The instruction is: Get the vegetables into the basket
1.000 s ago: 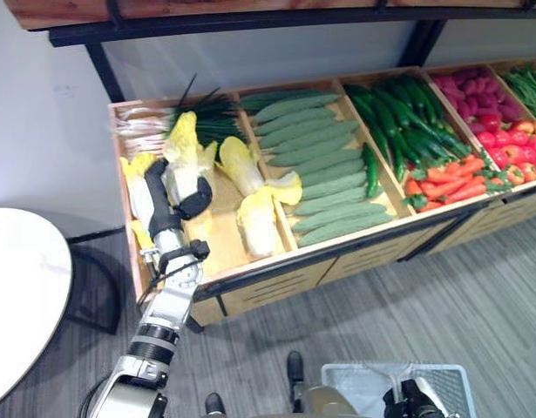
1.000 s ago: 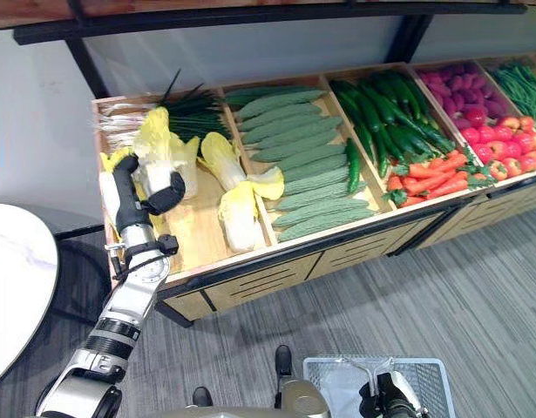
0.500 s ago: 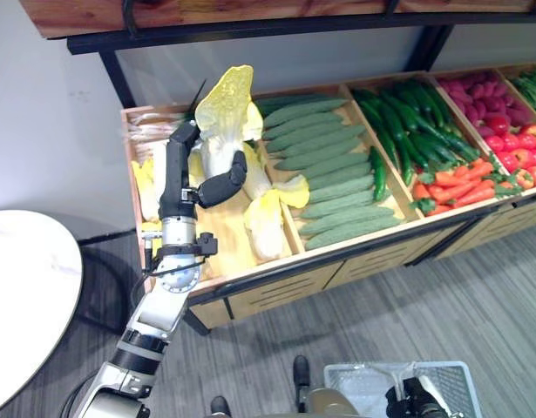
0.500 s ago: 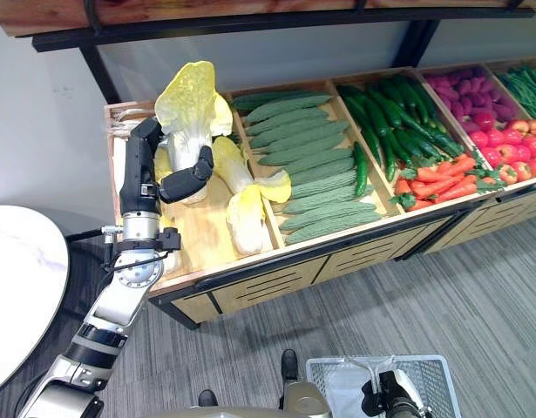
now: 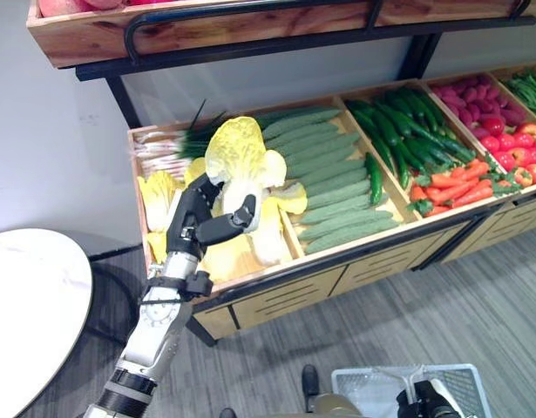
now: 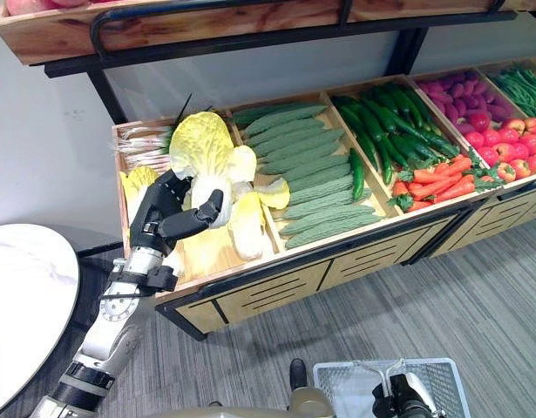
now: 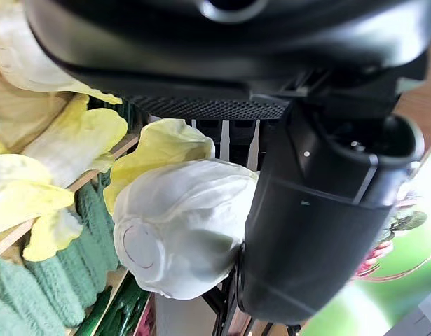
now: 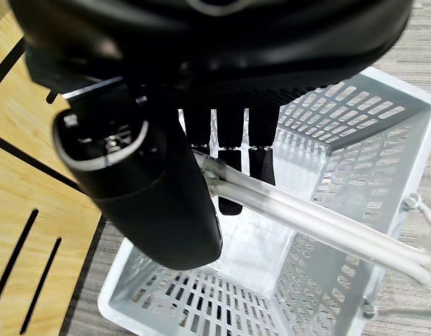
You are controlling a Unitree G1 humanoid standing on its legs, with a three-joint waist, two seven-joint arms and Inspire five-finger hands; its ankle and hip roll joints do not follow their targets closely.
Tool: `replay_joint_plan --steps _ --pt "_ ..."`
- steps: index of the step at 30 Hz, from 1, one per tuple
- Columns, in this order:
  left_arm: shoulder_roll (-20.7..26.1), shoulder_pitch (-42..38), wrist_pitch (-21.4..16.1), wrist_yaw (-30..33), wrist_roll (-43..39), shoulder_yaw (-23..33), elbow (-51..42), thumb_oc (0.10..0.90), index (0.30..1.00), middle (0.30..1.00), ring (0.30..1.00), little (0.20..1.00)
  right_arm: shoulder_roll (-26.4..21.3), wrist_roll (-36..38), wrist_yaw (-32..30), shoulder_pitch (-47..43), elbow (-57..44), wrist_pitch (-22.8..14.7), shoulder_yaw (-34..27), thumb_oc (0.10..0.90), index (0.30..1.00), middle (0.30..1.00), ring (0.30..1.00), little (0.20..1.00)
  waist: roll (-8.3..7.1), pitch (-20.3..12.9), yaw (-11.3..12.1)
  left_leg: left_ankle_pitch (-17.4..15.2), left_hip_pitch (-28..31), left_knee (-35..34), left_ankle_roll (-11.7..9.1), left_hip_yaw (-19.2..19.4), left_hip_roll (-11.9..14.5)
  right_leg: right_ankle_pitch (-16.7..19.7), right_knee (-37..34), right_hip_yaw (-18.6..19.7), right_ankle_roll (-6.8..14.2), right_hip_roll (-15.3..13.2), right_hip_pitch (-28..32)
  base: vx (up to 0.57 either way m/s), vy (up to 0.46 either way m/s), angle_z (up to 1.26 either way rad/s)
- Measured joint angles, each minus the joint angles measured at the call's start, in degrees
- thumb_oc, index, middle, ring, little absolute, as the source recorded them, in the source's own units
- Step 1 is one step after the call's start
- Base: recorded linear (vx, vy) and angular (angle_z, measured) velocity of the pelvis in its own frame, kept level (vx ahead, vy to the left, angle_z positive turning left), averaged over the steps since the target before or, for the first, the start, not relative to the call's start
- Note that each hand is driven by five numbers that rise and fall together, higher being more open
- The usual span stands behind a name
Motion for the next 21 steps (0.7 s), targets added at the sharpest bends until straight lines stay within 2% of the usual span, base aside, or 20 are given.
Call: replay_joint_plan --steps 3,4,5,7,8,9,11,12,13,14,15,16,17,18,19,21 --pt "0.01 -0.16 -0.01 -1.46 -1.52 -1.58 0.03 0.4 0.3 0.3 0.3 0.3 0.18 0.01 -0.08 0.02 0.43 -0.27 -0.48 0.4 0.3 0.3 0.3 0.3 -0.88 0.52 -0.21 -0.22 -0.07 0.33 0.26 0.05 -0.81 -0.11 1.29 0.3 0.24 -0.48 -0.62 -0.14 0.155 -0.02" --pt "0.19 -0.48 -0.01 -1.55 -2.14 -2.95 0.08 0.4 0.3 0.3 0.3 0.3 0.18 0.0 -0.06 0.0 0.33 -0.53 -1.13 0.4 0.3 0.3 0.3 0.3 -1.16 0.71 -0.52 -0.67 -0.21 0.32 1.17 0.1 -1.32 -0.05 3.04 0.74 0.31 -0.85 -1.69 -0.23 0.201 -0.2" --pt "0.72 -1.37 -0.01 -1.92 -2.94 -5.41 0.1 0.4 0.3 0.3 0.3 0.3 0.03 0.0 -0.21 -0.08 -0.88 -0.86 -1.93 0.4 0.3 0.3 0.3 0.3 -1.94 1.14 -1.1 -0.87 -0.52 0.33 2.08 0.46 -2.99 -0.29 5.65 2.54 1.17 -1.68 -3.97 -0.25 0.167 -0.41" --pt "1.1 -2.69 -0.02 -2.91 -3.62 -6.88 0.08 0.4 0.3 0.3 0.3 0.3 0.16 -0.03 -0.32 -1.58 -1.36 -1.49 -2.17 0.4 0.3 0.3 0.3 0.3 -3.52 2.03 -1.28 -1.44 -0.95 0.19 2.88 1.66 -5.44 2.15 4.95 6.09 3.83 -2.75 -6.0 -0.18 0.107 -0.79" --pt "1.52 -3.59 -0.01 -3.42 -3.68 -7.02 0.08 0.4 0.3 0.3 0.3 0.3 0.63 -0.03 -0.33 -3.19 -2.12 -1.42 -2.03 0.4 0.3 0.3 0.3 0.3 -3.59 2.56 -1.61 -1.66 -2.14 0.72 4.08 2.6 -5.42 3.25 3.28 7.1 5.53 -4.03 -6.32 -0.24 0.227 -0.76" --pt "1.77 -5.19 0.09 -4.39 -3.66 -7.43 0.38 0.4 0.3 0.3 0.3 0.3 1.43 -0.02 -0.57 -3.86 -2.9 -1.13 -2.0 0.4 0.3 0.3 0.3 0.3 -4.19 3.84 -2.41 -0.53 -3.0 0.7 5.94 4.86 -5.57 1.68 5.01 3.73 5.77 -4.67 -7.26 -0.24 0.227 -0.72" --pt "1.99 -5.68 0.05 -4.66 -3.64 -7.61 0.0 0.4 0.3 0.3 0.3 0.3 1.84 -0.02 -0.32 -4.24 -3.38 -0.6 -1.52 0.4 0.3 0.3 0.3 0.3 -3.13 5.05 -0.47 0.54 -4.22 0.13 6.49 8.72 -3.43 -4.07 17.77 -7.25 2.15 -4.98 -11.77 -0.16 0.165 -0.85" --pt "2.26 -5.87 0.07 -4.71 -3.65 -7.62 0.01 0.4 0.3 0.3 0.3 0.3 1.71 -0.03 -0.4 -4.13 -3.34 -0.19 -1.67 0.4 0.3 0.3 0.3 0.3 -2.44 6.07 0.0 0.57 -4.66 0.93 6.38 9.42 -2.4 -7.32 23.11 -10.26 1.84 -5.13 -11.92 -0.16 0.151 -0.96" --pt "3.76 -5.5 0.26 -4.52 -3.66 -7.53 0.55 0.4 0.3 0.3 0.3 0.3 1.82 -0.11 -0.34 -3.31 -3.23 -0.08 -1.33 0.4 0.3 0.3 0.3 0.3 -2.07 6.83 1.25 0.61 -4.31 1.87 6.45 11.83 -0.64 -14.87 32.15 -17.53 0.97 -7.98 -8.97 -0.21 0.06 -0.92" --pt "4.22 -4.68 0.26 -4.22 -3.64 -7.16 0.55 0.4 0.3 0.3 0.3 0.3 1.74 -0.16 -0.27 -2.63 -3.26 -0.1 -1.15 0.4 0.3 0.3 0.3 0.3 -1.65 6.94 2.15 0.61 -3.36 1.71 5.99 13.01 0.21 -17.08 34.86 -20.87 1.32 -9.24 -6.72 -0.23 -0.062 -0.85" --pt "4.47 -4.5 0.25 -4.15 -3.63 -6.92 0.46 0.4 0.3 0.3 0.3 0.3 1.6 -0.17 -0.23 -2.32 -3.49 -0.27 -1.16 0.4 0.3 0.3 0.3 0.3 -1.5 6.95 2.7 0.38 -3.07 1.54 5.7 13.56 0.49 -17.4 34.47 -21.19 1.51 -9.52 -5.55 -0.23 -0.222 -1.01" --pt "5.04 -3.68 0.24 -4.03 -3.64 -3.85 0.03 0.4 0.3 0.3 0.3 0.3 2.11 -0.2 -0.1 -2.05 -4.03 -0.4 -0.95 0.4 0.3 0.3 0.3 0.3 -1.7 6.79 3.85 1.43 -3.44 2.49 3.88 17.01 1.94 -19.09 33.8 -19.73 3.63 -11.36 -2.28 -0.11 -0.198 -1.05" --pt "5.38 -3.32 0.24 -3.99 -3.63 -2.76 -0.04 0.4 0.3 0.3 0.3 0.3 2.45 -0.22 0.02 -2.1 -4.13 -0.28 -0.93 0.4 0.3 0.3 0.3 0.3 -2.29 6.78 4.31 2.4 -3.39 2.66 3.13 17.65 2.09 -20.3 27.69 -18.08 2.49 -8.84 0.04 -0.09 -0.225 -1.11" --pt "5.32 -2.71 0.25 -3.95 -3.62 -2.09 0.03 0.4 0.3 0.3 0.3 0.3 2.18 -0.21 -0.02 -2.34 -4.01 -0.28 -0.05 0.4 0.3 0.3 0.3 0.3 -2.05 6.62 4.52 2.86 -3.38 2.76 2.75 17.4 2.92 -20.56 23.65 -17.88 0.68 -7.29 1.55 -0.04 -0.175 -0.93" --pt "5.22 -1.87 0.25 -4.02 -3.57 -1.92 0.02 0.4 0.3 0.3 0.3 0.3 1.98 -0.2 -0.08 -2.75 -3.65 0.05 0.87 0.4 0.3 0.3 0.3 0.3 -1.29 6.23 4.65 3.12 -3.33 2.94 2.84 16.92 4.34 -19.39 21.48 -16.85 -0.74 -5.36 1.74 -0.05 -0.239 -0.77" --pt "4.68 -1.57 0.28 -4.91 -3.47 -2.03 -0.01 0.4 0.3 0.3 0.3 0.3 1.79 -0.21 -0.07 -2.19 -4.22 0.02 1.33 0.4 0.3 0.3 0.3 0.3 -0.93 5.76 3.91 4.0 -3.28 3.52 2.23 15.96 5.91 -19.04 20.54 -15.86 -1.43 -3.68 1.51 -0.04 -0.265 -0.54"
